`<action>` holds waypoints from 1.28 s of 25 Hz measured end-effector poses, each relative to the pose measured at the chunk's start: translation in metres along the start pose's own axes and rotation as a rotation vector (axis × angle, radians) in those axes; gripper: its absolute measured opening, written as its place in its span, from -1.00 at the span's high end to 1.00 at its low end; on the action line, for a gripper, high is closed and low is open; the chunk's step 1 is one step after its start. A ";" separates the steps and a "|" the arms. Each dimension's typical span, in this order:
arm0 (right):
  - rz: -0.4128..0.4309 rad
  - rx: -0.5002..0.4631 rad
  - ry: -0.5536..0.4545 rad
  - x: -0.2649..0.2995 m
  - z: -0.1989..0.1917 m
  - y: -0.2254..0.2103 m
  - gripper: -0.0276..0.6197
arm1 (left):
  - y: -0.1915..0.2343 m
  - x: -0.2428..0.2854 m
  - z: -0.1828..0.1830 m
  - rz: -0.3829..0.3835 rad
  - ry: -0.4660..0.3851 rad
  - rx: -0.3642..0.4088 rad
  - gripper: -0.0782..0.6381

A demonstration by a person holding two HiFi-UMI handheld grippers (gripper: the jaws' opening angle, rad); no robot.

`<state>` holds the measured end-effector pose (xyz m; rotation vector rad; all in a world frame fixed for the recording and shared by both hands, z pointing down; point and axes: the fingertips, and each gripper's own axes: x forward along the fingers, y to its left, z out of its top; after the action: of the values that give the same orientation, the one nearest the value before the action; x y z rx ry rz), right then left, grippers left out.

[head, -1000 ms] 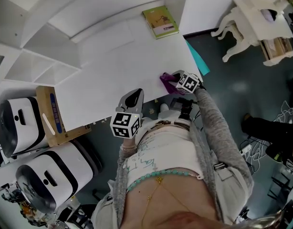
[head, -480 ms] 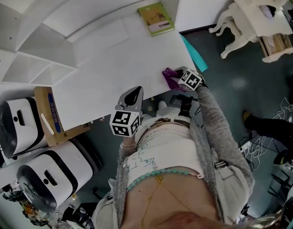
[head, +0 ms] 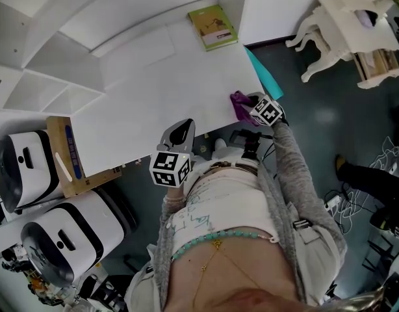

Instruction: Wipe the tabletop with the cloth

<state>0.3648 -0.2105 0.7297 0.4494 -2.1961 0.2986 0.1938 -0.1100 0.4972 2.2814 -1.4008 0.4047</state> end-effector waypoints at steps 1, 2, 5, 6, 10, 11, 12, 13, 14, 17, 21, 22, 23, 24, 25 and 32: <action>-0.008 0.009 0.000 -0.001 -0.002 -0.003 0.62 | 0.000 0.001 0.000 0.001 0.000 0.000 0.78; -0.017 0.020 -0.001 -0.003 -0.005 -0.006 0.62 | 0.001 0.001 0.000 0.001 -0.001 0.000 0.78; -0.042 0.048 -0.001 -0.008 -0.013 -0.013 0.62 | 0.001 0.003 0.000 0.003 -0.003 0.001 0.78; -0.049 0.056 -0.001 -0.010 -0.016 -0.015 0.62 | 0.000 0.003 0.000 0.003 -0.003 0.000 0.78; -0.074 0.093 -0.008 -0.018 -0.026 -0.024 0.62 | -0.002 0.004 0.000 -0.002 -0.003 -0.001 0.78; -0.081 0.102 -0.009 -0.020 -0.028 -0.027 0.62 | -0.003 0.005 0.001 -0.003 -0.004 -0.002 0.78; -0.088 0.110 -0.008 -0.022 -0.031 -0.029 0.62 | -0.003 0.005 0.001 -0.002 -0.005 -0.002 0.78; -0.095 0.118 -0.008 -0.024 -0.034 -0.032 0.62 | -0.003 0.005 0.001 -0.002 -0.006 -0.002 0.78; -0.103 0.124 -0.008 -0.026 -0.036 -0.034 0.62 | -0.003 0.005 0.001 -0.001 -0.007 -0.003 0.78; -0.132 0.143 -0.006 -0.033 -0.044 -0.040 0.62 | -0.002 0.006 0.001 0.000 -0.008 -0.007 0.78; -0.176 0.191 -0.018 -0.044 -0.059 -0.052 0.62 | -0.001 0.004 -0.002 0.004 -0.004 -0.014 0.78; -0.188 0.204 -0.024 -0.047 -0.062 -0.054 0.62 | 0.000 0.003 -0.002 0.006 -0.005 -0.014 0.78; -0.202 0.217 -0.028 -0.049 -0.065 -0.057 0.62 | 0.000 0.002 -0.003 0.008 -0.007 -0.015 0.78; -0.217 0.231 -0.031 -0.051 -0.068 -0.060 0.62 | 0.001 0.001 -0.003 0.012 -0.008 -0.016 0.78; -0.235 0.248 -0.031 -0.054 -0.071 -0.062 0.62 | 0.002 0.000 -0.004 0.016 -0.009 -0.018 0.78; -0.361 0.247 0.025 -0.067 -0.076 -0.072 0.63 | 0.022 -0.013 -0.004 0.056 -0.019 -0.040 0.78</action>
<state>0.4865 -0.2339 0.7268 0.9581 -2.0136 0.3757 0.1680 -0.1068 0.4999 2.2241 -1.4714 0.3701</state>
